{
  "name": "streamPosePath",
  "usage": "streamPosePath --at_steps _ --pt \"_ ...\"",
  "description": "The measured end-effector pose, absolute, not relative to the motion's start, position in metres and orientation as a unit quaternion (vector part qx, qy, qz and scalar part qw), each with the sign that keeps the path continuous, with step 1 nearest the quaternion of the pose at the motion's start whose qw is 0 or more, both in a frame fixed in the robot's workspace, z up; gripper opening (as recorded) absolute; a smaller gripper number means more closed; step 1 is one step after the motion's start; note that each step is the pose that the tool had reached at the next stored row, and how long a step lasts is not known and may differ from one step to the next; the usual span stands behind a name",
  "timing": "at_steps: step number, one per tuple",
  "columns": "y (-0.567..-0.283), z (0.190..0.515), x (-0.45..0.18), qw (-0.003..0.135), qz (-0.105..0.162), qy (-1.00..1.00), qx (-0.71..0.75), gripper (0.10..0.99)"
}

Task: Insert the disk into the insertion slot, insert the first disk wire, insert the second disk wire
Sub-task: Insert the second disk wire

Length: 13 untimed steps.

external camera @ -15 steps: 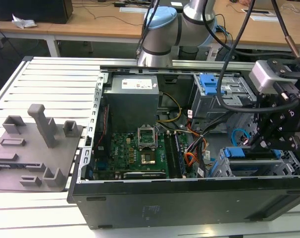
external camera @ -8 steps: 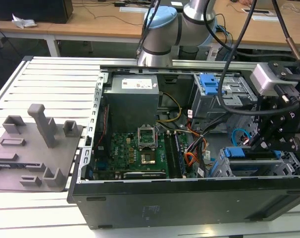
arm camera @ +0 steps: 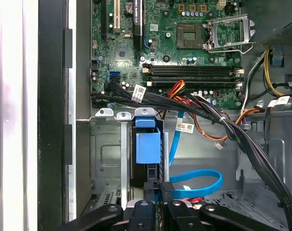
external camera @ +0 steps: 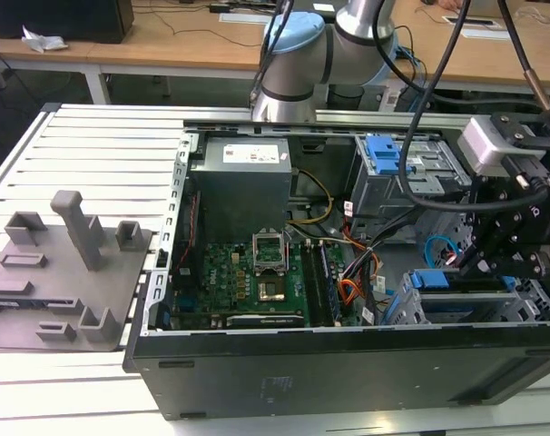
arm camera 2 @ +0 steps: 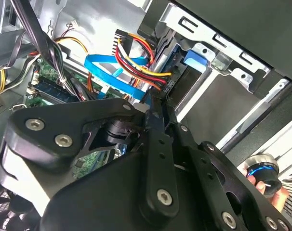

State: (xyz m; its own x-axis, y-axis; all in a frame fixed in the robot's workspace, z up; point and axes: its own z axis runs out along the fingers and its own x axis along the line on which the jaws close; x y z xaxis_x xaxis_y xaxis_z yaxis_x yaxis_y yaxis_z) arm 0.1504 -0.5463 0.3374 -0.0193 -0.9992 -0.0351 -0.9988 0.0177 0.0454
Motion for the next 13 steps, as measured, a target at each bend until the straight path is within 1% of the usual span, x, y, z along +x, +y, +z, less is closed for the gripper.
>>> streamPosePath --at_steps 5,6,7,8,12,13 --pt "-0.546 0.335 0.151 0.003 -0.029 -0.713 0.7 0.165" --pt "-0.546 0.335 0.151 0.003 -0.029 -0.713 0.7 0.176" --pt "-0.546 0.335 0.151 0.003 -0.029 -0.713 0.7 0.235" --pt "-0.547 0.335 0.151 0.003 -0.029 -0.713 0.7 0.235" --pt "-0.546 0.355 0.151 0.003 -0.029 -0.713 0.7 0.235" --pt "-0.546 0.359 0.151 0.003 -0.028 -0.713 0.7 0.224"
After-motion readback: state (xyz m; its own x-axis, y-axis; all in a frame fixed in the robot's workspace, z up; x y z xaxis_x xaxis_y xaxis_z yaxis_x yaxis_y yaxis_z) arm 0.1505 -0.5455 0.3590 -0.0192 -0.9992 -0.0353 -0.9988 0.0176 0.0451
